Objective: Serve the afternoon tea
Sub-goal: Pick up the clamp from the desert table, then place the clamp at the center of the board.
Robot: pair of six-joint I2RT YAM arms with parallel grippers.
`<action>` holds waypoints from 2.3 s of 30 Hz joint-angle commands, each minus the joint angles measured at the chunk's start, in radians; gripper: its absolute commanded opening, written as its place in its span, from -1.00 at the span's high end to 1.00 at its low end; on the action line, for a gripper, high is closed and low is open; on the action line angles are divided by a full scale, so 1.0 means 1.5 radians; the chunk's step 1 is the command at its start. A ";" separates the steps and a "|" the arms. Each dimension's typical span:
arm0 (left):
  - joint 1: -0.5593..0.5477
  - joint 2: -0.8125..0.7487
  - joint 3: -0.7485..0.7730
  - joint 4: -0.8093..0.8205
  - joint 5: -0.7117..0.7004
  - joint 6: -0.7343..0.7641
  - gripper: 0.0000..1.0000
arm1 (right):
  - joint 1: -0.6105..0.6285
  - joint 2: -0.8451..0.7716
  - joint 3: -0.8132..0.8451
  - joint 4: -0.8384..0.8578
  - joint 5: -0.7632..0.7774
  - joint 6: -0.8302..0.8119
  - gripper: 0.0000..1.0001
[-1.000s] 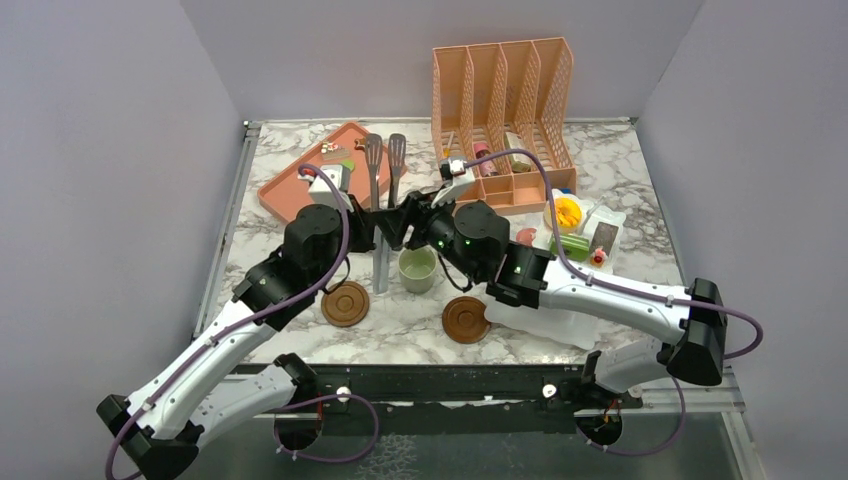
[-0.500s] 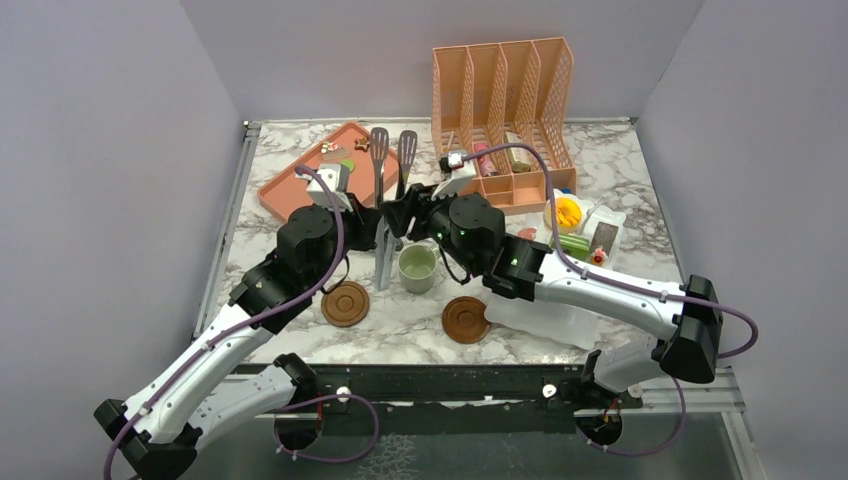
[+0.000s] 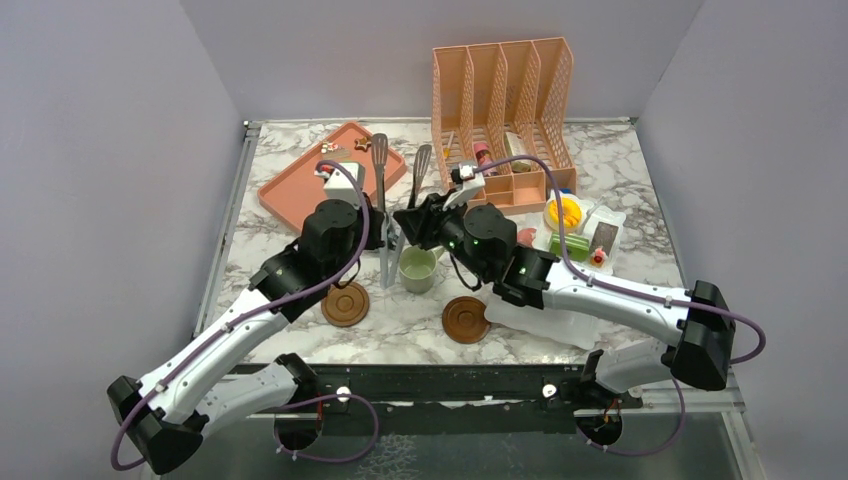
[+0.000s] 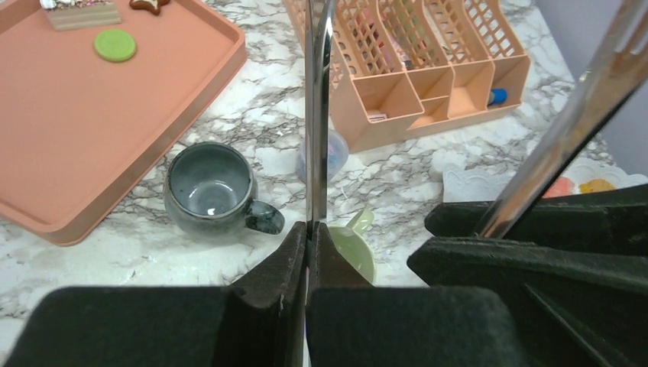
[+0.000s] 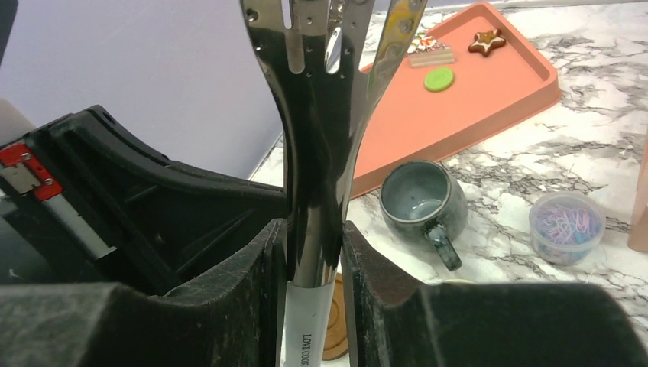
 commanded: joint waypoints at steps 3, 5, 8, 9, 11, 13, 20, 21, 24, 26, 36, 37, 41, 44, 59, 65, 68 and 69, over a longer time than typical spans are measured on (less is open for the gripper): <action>0.012 0.040 0.035 -0.018 -0.119 0.012 1.00 | -0.002 -0.029 -0.021 0.026 -0.018 0.004 0.34; 0.018 0.047 0.040 -0.026 -0.115 0.009 1.00 | -0.002 -0.033 -0.027 0.027 -0.016 0.010 0.34; 0.033 0.054 0.045 -0.036 -0.107 0.003 1.00 | -0.002 -0.044 -0.046 0.040 -0.012 0.015 0.38; 0.039 0.055 0.045 -0.037 -0.100 0.001 1.00 | -0.002 -0.049 -0.051 0.045 -0.012 0.015 0.39; 0.052 0.055 0.047 -0.036 -0.076 -0.006 1.00 | -0.002 -0.055 -0.059 0.057 -0.021 0.017 0.41; 0.062 0.056 0.052 -0.034 -0.045 -0.013 1.00 | -0.003 -0.060 -0.070 0.081 -0.047 0.015 0.43; 0.080 0.029 0.049 0.001 0.067 -0.057 1.00 | -0.003 -0.061 -0.073 0.109 -0.113 0.019 0.47; 0.080 0.023 0.043 0.024 0.089 -0.047 1.00 | -0.003 -0.061 -0.070 0.114 -0.111 0.020 0.48; 0.080 0.015 0.026 0.044 0.132 -0.038 1.00 | -0.003 -0.060 -0.045 0.118 -0.115 0.020 0.57; 0.080 0.010 0.018 0.049 0.158 -0.037 1.00 | -0.003 -0.059 -0.022 0.112 -0.128 0.016 0.59; 0.080 -0.027 -0.044 0.129 0.222 -0.019 0.90 | -0.003 -0.055 0.005 0.113 -0.154 0.028 0.60; 0.080 -0.028 -0.046 0.136 0.227 -0.018 0.94 | -0.003 -0.053 0.005 0.114 -0.154 0.027 0.56; 0.080 -0.016 -0.033 0.124 0.230 -0.010 1.00 | -0.003 -0.043 0.003 0.111 -0.138 0.024 0.23; 0.080 0.001 -0.012 0.071 0.180 -0.004 1.00 | -0.003 -0.036 -0.003 0.106 -0.141 0.007 -0.04; 0.128 0.084 0.078 -0.113 0.059 0.054 1.00 | -0.003 -0.181 -0.094 0.055 -0.115 -0.014 -1.00; 0.213 0.108 0.080 -0.168 0.018 0.055 1.00 | -0.003 -0.245 -0.109 0.040 -0.108 -0.030 -1.00; 0.286 0.111 0.077 -0.197 0.046 0.026 1.00 | -0.003 -0.266 -0.117 0.038 -0.111 -0.032 -1.00; 0.309 0.110 0.074 -0.204 0.054 0.018 1.00 | -0.003 -0.272 -0.119 0.036 -0.111 -0.034 -1.00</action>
